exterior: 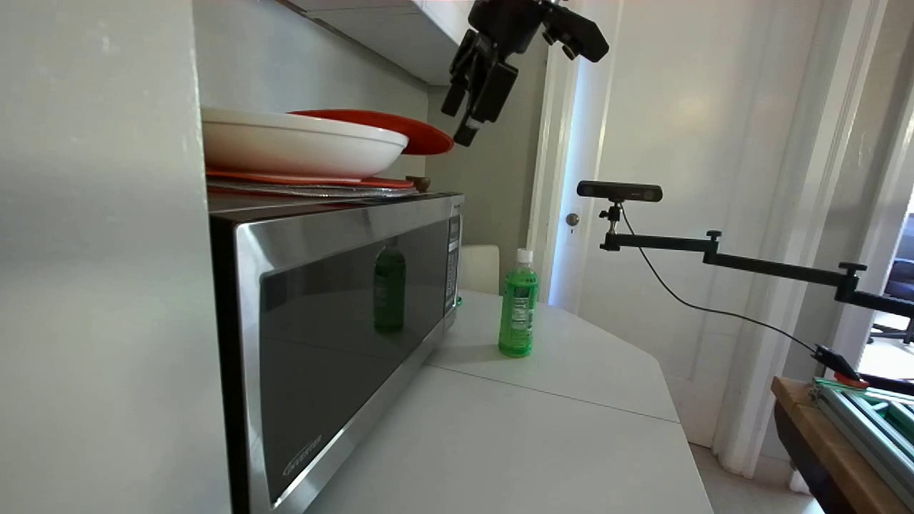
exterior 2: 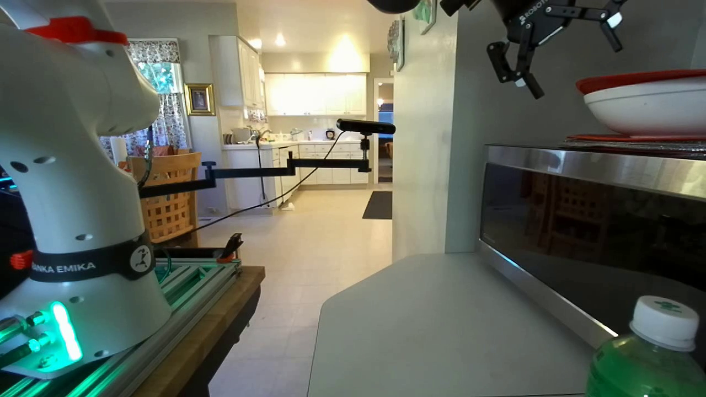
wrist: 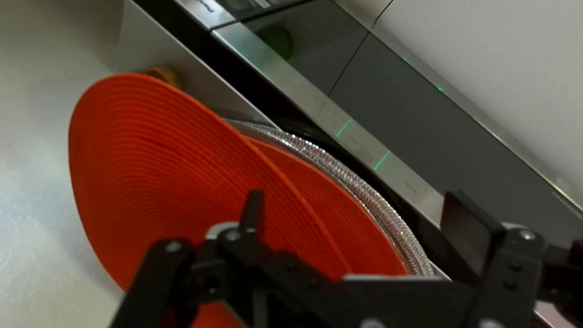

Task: Pick up the red mat from the top of the microwave and put it on the counter, then pick up the bottle from the counter and put it on top of the microwave

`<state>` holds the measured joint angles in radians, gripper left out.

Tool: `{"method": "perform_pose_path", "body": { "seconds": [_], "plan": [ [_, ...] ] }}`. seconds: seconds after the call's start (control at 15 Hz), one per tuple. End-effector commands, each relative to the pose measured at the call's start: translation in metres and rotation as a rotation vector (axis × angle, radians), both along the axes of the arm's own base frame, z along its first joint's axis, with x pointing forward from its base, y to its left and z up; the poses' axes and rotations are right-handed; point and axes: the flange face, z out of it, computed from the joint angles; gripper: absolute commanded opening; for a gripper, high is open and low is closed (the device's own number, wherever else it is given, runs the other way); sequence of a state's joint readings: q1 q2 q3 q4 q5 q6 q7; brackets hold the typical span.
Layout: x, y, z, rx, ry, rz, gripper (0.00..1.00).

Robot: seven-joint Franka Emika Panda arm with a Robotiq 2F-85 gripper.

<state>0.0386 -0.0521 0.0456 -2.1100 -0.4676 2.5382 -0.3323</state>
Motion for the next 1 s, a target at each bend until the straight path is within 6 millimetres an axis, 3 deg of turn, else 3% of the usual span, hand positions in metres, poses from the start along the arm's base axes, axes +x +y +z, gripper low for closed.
{"method": "perform_pose_path", "body": {
  "seconds": [0.0,0.2,0.53,0.93],
  "plan": [
    [0.005,-0.001,-0.001,-0.055,-0.023,0.104,1.00],
    [0.012,-0.006,-0.003,-0.069,-0.045,0.108,1.00],
    [0.006,-0.001,-0.003,-0.040,-0.023,0.087,1.00],
    [0.014,-0.002,-0.012,-0.109,-0.086,0.200,1.00]
  ]
}}
